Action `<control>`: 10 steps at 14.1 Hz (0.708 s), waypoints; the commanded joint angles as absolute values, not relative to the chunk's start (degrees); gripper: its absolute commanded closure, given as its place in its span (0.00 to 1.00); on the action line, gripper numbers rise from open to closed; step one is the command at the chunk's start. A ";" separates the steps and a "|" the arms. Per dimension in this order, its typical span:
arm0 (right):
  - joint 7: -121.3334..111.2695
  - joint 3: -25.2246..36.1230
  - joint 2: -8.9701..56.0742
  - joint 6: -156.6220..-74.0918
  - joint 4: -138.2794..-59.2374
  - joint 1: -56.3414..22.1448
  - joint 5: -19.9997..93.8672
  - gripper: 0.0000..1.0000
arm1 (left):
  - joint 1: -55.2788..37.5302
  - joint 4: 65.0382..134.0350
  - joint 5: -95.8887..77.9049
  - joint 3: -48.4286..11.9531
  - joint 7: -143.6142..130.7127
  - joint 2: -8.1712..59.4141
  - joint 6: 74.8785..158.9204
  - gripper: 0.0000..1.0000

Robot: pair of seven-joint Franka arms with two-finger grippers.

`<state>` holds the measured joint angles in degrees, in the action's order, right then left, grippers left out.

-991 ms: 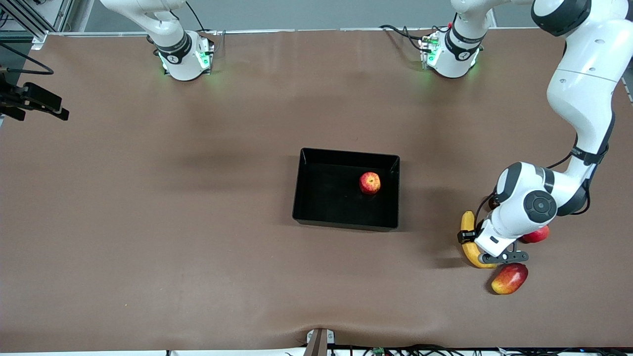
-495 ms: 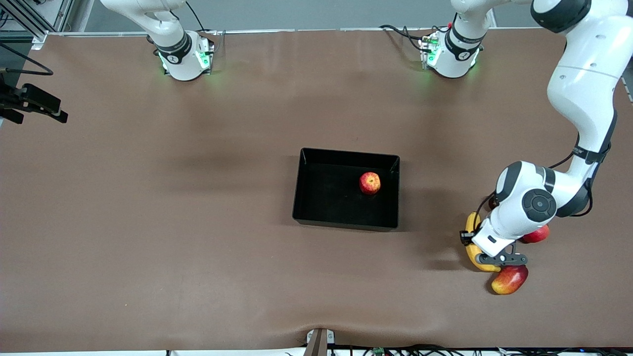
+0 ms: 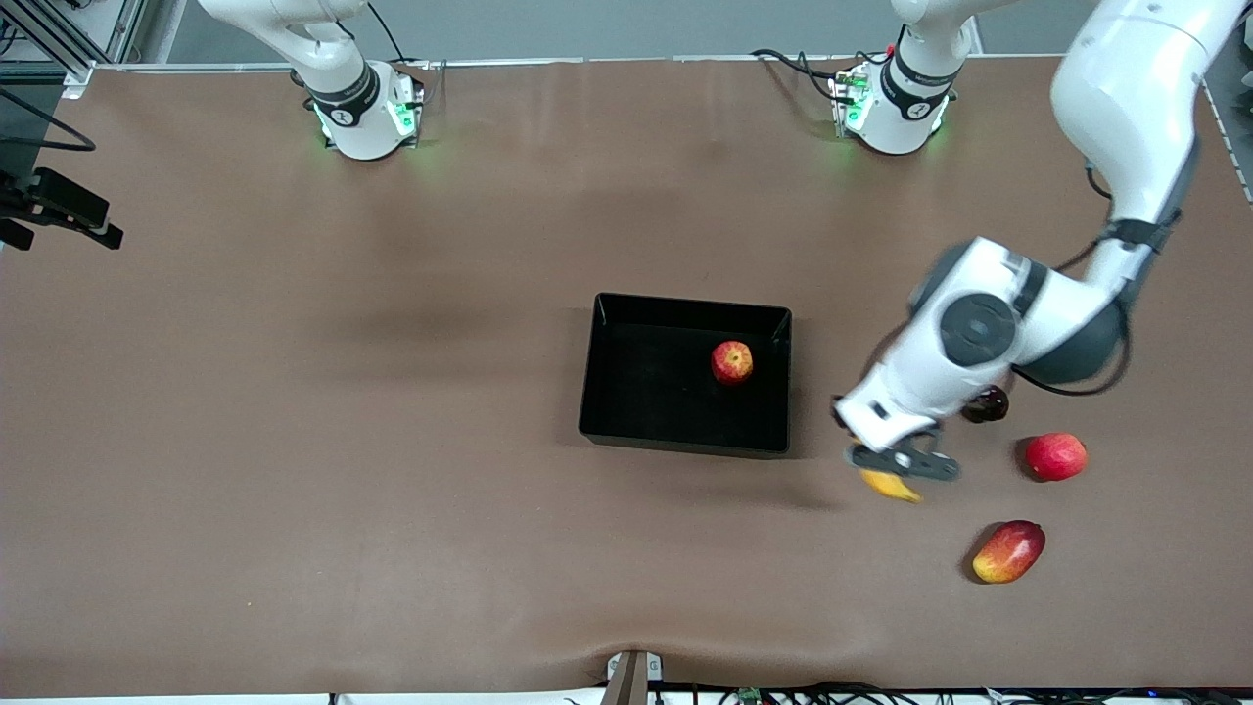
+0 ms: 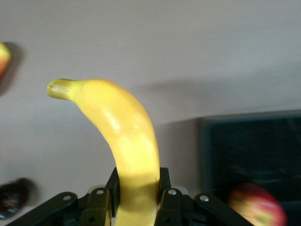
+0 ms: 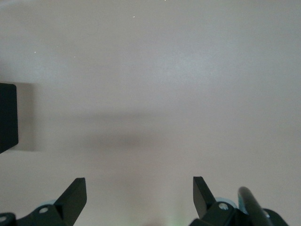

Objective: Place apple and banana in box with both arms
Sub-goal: 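Carry the banana with the left gripper over the black box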

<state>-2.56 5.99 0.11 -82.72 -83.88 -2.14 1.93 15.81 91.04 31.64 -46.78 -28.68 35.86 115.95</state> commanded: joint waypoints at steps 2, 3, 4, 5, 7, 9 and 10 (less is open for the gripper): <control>-3.16 5.45 -1.14 -83.06 -84.55 -0.88 0.97 0.00 | 7.06 90.97 32.52 -48.16 -38.03 35.50 115.05 1.00; -3.16 5.36 -1.14 -82.97 -84.55 -0.88 1.23 0.00 | 3.46 89.84 32.52 -47.90 -40.58 36.03 115.05 1.00; -3.16 5.36 -1.14 -82.97 -84.55 -0.97 1.23 0.00 | 0.03 88.52 32.43 -47.12 -41.82 37.08 115.05 1.00; -3.16 5.36 -1.14 -82.88 -84.55 -0.97 1.32 0.00 | -3.13 87.11 32.52 -45.37 -41.92 37.61 115.05 1.00; -3.16 5.36 -1.14 -82.62 -84.55 -0.97 1.32 0.00 | -9.64 85.96 32.17 -40.81 -42.97 38.40 115.40 1.00; -3.16 5.36 -1.14 -82.53 -84.55 -0.70 1.23 0.00 | -14.92 83.95 32.17 -37.20 -44.38 39.98 115.93 1.00; -3.16 5.36 -1.14 -82.44 -84.55 -0.53 1.23 0.00 | -17.03 82.98 32.17 -35.44 -44.38 41.12 116.36 1.00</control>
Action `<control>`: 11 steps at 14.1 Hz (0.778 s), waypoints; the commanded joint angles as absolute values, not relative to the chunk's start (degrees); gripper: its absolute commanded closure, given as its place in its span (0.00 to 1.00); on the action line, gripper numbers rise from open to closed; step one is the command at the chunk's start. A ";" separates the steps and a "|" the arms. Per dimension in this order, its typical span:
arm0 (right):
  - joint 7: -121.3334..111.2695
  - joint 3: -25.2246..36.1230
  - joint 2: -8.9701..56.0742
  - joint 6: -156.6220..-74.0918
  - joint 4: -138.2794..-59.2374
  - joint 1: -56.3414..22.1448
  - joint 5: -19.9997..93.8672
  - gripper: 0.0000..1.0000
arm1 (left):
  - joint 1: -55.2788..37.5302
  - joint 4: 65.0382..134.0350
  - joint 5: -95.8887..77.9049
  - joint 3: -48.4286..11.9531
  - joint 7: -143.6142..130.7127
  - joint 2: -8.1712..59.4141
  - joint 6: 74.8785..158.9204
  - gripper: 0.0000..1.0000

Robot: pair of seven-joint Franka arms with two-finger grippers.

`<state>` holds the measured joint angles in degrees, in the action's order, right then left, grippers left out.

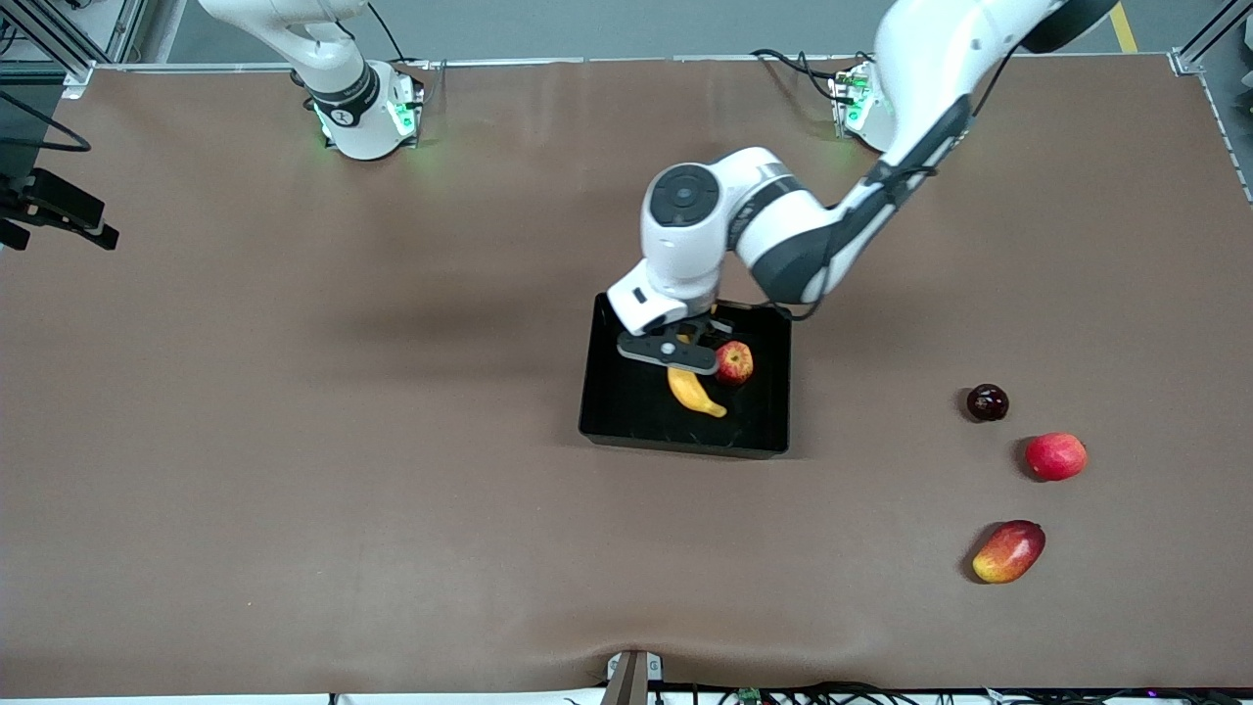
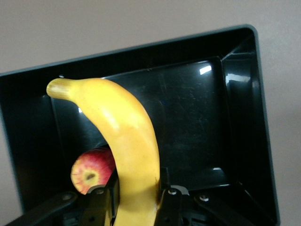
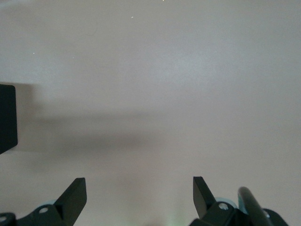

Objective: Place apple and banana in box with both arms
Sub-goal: 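Carry the banana with the left gripper over the black box, then lower the banana into the box and open the left gripper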

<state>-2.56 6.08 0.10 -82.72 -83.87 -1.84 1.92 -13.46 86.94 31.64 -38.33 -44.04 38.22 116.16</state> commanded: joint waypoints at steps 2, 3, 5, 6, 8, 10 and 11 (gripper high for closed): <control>-3.16 5.36 -1.14 -82.53 -84.55 -0.61 1.23 0.00 | -20.99 81.57 32.17 -31.92 -44.82 42.53 117.68 1.00; -3.16 5.36 -1.14 -82.44 -84.55 -0.62 1.32 0.00 | -22.48 81.56 32.08 -30.16 -45.09 42.80 118.82 1.00; -3.16 5.36 -1.14 -82.62 -84.55 -0.53 1.32 0.00 | -24.08 81.56 32.08 -29.09 -45.26 44.64 119.62 1.00; -3.08 5.36 -1.14 -82.44 -84.55 -0.53 1.32 0.00 | -24.26 81.56 32.17 -29.09 -45.26 45.61 121.19 1.00; -3.08 5.36 -1.14 -82.44 -84.55 -0.53 1.41 0.00 | -24.26 81.56 32.17 -29.00 -45.18 47.02 123.30 1.00; -3.08 5.36 -1.14 -82.35 -84.64 -0.44 1.41 0.00 | -25.04 81.65 32.17 -27.17 -45.09 48.51 126.90 1.00; -3.08 5.36 -1.14 -82.35 -84.64 -0.44 1.41 0.00 | -26.09 81.65 32.25 -26.03 -45.09 49.39 128.13 1.00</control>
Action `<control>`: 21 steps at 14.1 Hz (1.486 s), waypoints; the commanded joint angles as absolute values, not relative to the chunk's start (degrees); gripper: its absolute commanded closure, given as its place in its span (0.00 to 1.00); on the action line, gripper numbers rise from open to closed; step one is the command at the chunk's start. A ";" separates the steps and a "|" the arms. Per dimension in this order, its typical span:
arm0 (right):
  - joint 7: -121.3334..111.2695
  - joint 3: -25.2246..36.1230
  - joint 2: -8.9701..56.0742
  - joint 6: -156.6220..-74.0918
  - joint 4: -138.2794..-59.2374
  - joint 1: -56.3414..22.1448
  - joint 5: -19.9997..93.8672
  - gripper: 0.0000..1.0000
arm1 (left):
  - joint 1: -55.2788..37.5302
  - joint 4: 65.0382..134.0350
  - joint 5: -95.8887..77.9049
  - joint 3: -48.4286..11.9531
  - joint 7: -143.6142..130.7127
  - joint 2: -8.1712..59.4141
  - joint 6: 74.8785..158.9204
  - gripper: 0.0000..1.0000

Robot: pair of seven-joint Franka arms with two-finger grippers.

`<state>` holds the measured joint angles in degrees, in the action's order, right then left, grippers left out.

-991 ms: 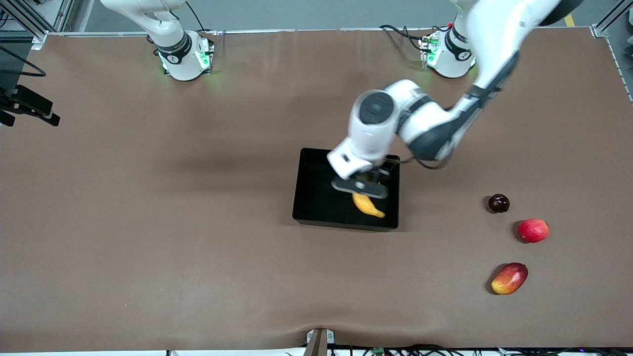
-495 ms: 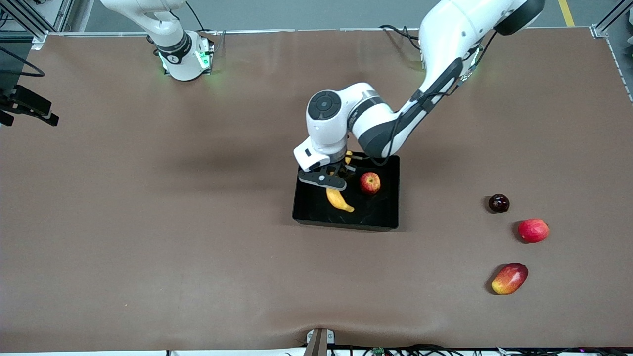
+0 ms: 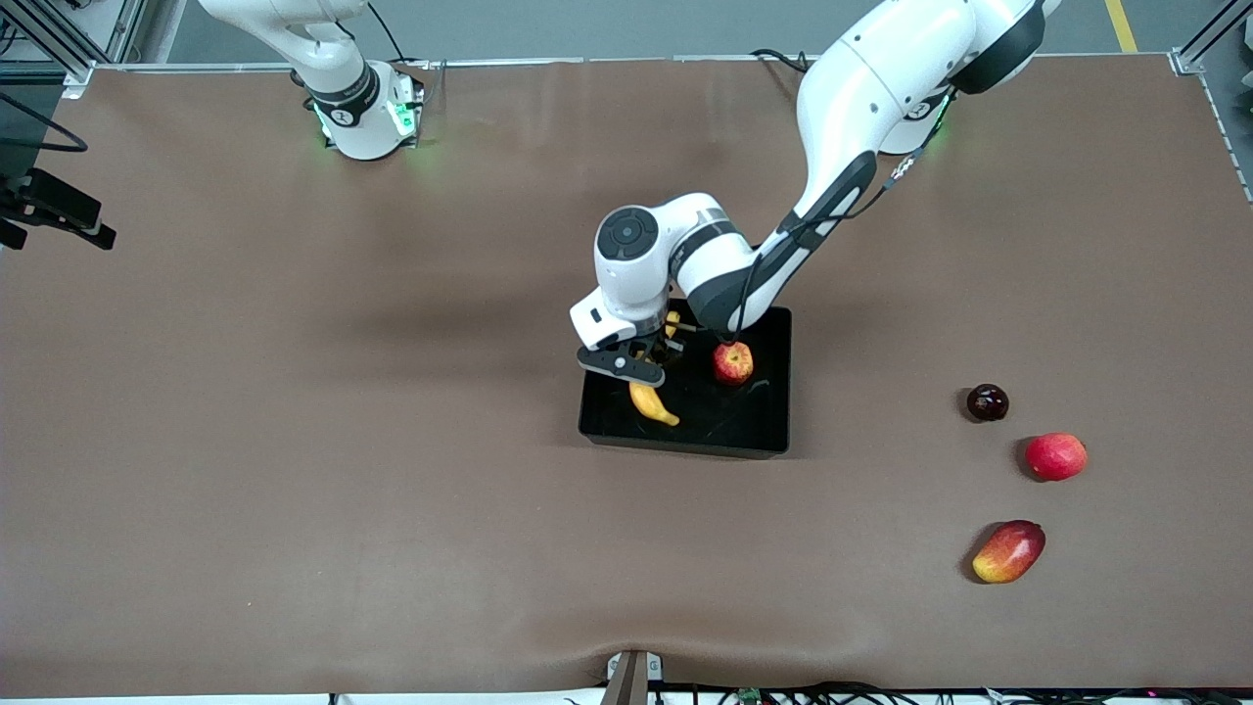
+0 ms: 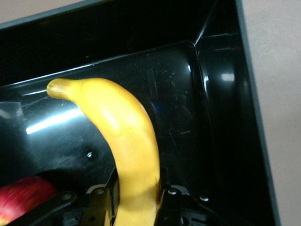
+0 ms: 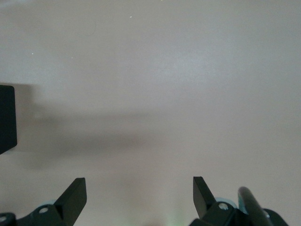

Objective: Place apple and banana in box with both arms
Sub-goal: 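Lower the banana into the box and open the left gripper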

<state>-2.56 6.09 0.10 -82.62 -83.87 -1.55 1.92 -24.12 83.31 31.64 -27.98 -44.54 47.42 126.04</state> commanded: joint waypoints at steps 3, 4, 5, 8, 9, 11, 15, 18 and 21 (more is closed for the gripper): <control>-3.08 5.36 -1.14 -82.35 -84.64 -0.26 1.49 0.00 | -28.12 81.65 32.17 -22.68 -45.09 51.50 130.86 0.99; -3.08 5.36 -1.14 -82.44 -84.55 -0.26 1.49 0.00 | -28.12 81.74 32.17 -22.50 -45.17 52.29 132.26 0.93; -3.08 5.36 -1.14 -82.44 -84.55 -0.35 1.49 0.00 | -28.12 81.74 32.17 -22.41 -45.26 52.56 132.71 0.82; -3.08 5.36 -1.14 -82.44 -84.55 -0.26 1.58 0.00 | -27.86 81.74 32.17 -22.32 -46.14 52.12 132.71 0.00; -3.08 5.36 -1.14 -82.35 -84.55 -0.26 1.58 0.00 | -27.60 81.74 32.25 -22.32 -46.23 51.51 132.63 0.00; -3.08 5.36 -1.14 -82.44 -84.55 -0.26 1.58 0.00 | -27.16 81.74 32.43 -22.06 -46.14 47.75 128.70 0.00; -3.08 5.36 -1.14 -82.53 -84.55 -0.35 1.58 0.00 | -23.04 81.65 31.47 -22.49 -45.18 37.20 118.07 0.00; -3.08 5.36 -1.14 -82.44 -84.55 -0.26 1.58 0.00 | -22.07 81.56 31.55 -21.98 -45.09 31.04 107.08 0.00; -3.08 5.36 -1.14 -82.53 -84.55 -0.26 1.67 0.00 | -14.61 81.56 27.98 -22.76 -42.47 25.33 103.89 0.00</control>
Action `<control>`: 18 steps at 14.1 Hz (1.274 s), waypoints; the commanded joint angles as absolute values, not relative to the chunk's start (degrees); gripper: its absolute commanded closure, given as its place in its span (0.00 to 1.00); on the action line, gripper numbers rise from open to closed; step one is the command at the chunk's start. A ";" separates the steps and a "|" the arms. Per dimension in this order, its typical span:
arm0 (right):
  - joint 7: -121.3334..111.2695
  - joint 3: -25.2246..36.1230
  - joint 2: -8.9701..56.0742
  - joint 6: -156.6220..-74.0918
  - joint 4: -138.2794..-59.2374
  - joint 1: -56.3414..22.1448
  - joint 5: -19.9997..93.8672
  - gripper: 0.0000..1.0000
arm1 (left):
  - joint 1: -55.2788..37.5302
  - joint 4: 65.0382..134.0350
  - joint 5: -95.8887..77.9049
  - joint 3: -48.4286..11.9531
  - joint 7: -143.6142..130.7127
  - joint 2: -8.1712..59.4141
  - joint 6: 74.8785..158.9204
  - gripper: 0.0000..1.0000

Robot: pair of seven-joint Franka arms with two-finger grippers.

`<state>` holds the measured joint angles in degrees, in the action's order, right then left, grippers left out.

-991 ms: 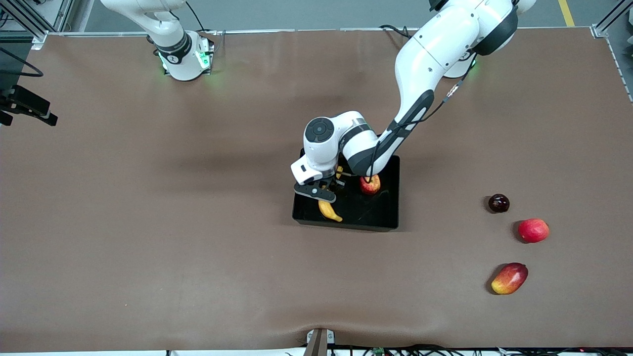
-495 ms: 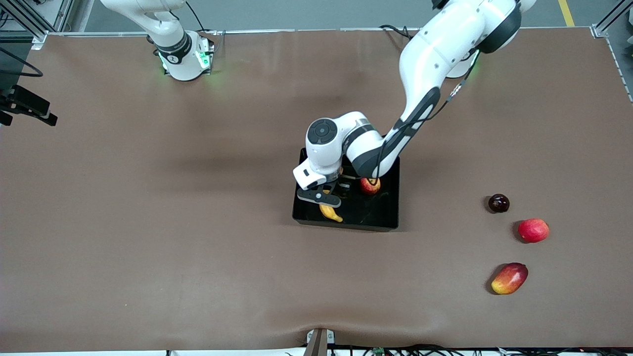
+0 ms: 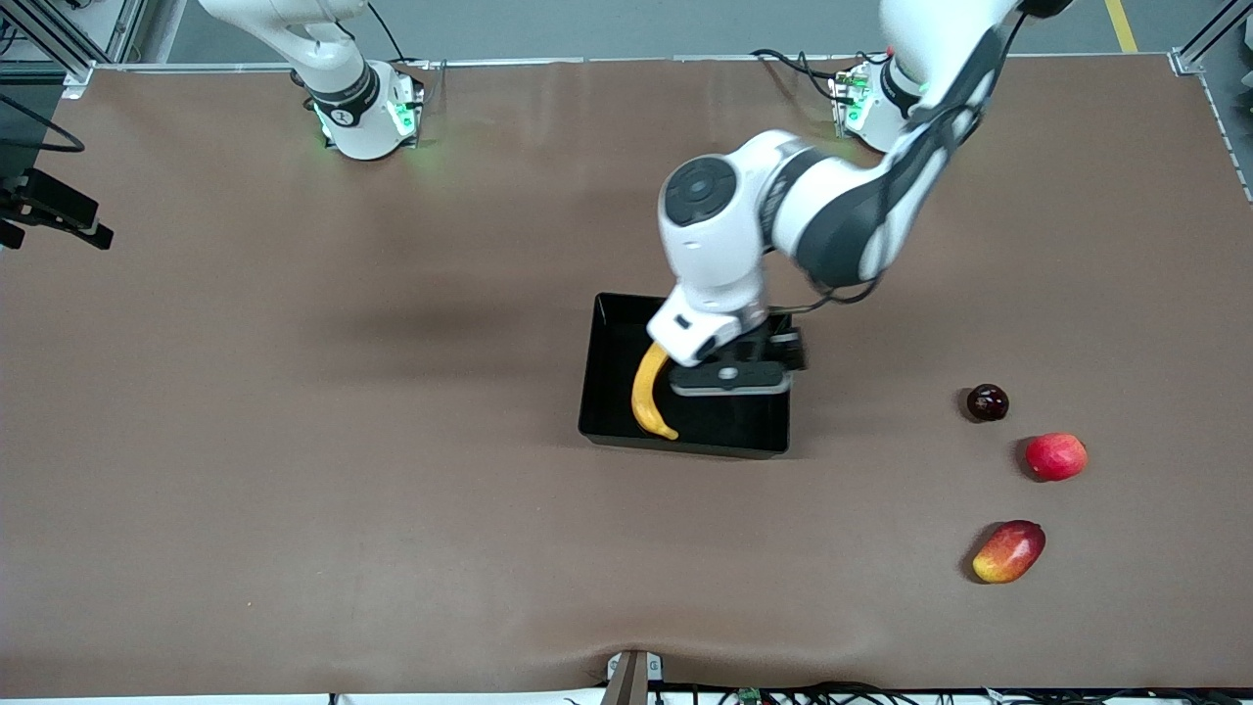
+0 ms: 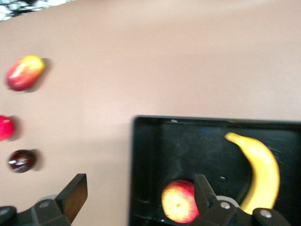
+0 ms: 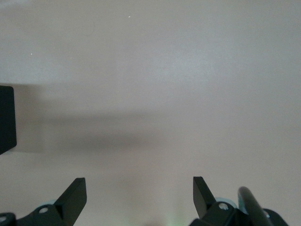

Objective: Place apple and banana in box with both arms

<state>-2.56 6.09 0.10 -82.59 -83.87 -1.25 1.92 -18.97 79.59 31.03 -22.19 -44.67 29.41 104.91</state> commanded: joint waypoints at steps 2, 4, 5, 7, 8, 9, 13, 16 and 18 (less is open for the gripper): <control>-3.08 5.36 -1.14 -82.44 -84.55 -0.35 1.67 0.00 | -11.27 81.56 23.75 -22.33 -33.09 22.34 103.28 0.00; -3.08 5.36 -1.14 -82.62 -84.55 -0.44 1.67 0.00 | -7.22 81.56 18.58 -22.41 -31.20 20.48 99.95 0.00; -3.08 5.36 -1.14 -82.53 -84.55 -0.44 1.67 0.00 | -5.29 81.56 16.54 -22.24 -30.59 19.70 99.15 0.00; -3.08 5.36 -1.14 -82.44 -84.55 -0.35 1.67 0.00 | -1.86 81.56 15.74 -22.41 -30.41 17.06 98.79 0.00; -3.08 5.36 -1.14 -82.44 -84.55 -0.35 1.67 0.00 | -0.80 81.56 15.12 -22.67 -30.41 16.70 97.48 0.00; -3.08 5.36 -1.14 -82.44 -84.55 -0.35 1.58 0.00 | 0.51 81.56 14.25 -22.50 -29.89 15.92 96.51 0.00; -3.08 5.36 -1.14 -82.44 -84.55 -0.35 1.67 0.00 | 3.25 81.74 11.42 -22.33 -29.18 12.14 95.54 0.00; -3.08 5.36 -1.14 -82.44 -84.55 -0.44 1.67 0.00 | 6.74 82.61 10.46 -22.76 -27.00 9.77 93.69 0.00; -3.08 5.36 -1.14 -82.44 -84.55 -0.44 1.67 0.00 | 6.68 85.68 8.97 -21.28 -21.12 6.96 93.69 0.00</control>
<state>-2.56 6.03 0.10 -82.59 -83.87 -1.25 1.92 5.12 80.97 11.18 -22.06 -26.05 11.19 93.73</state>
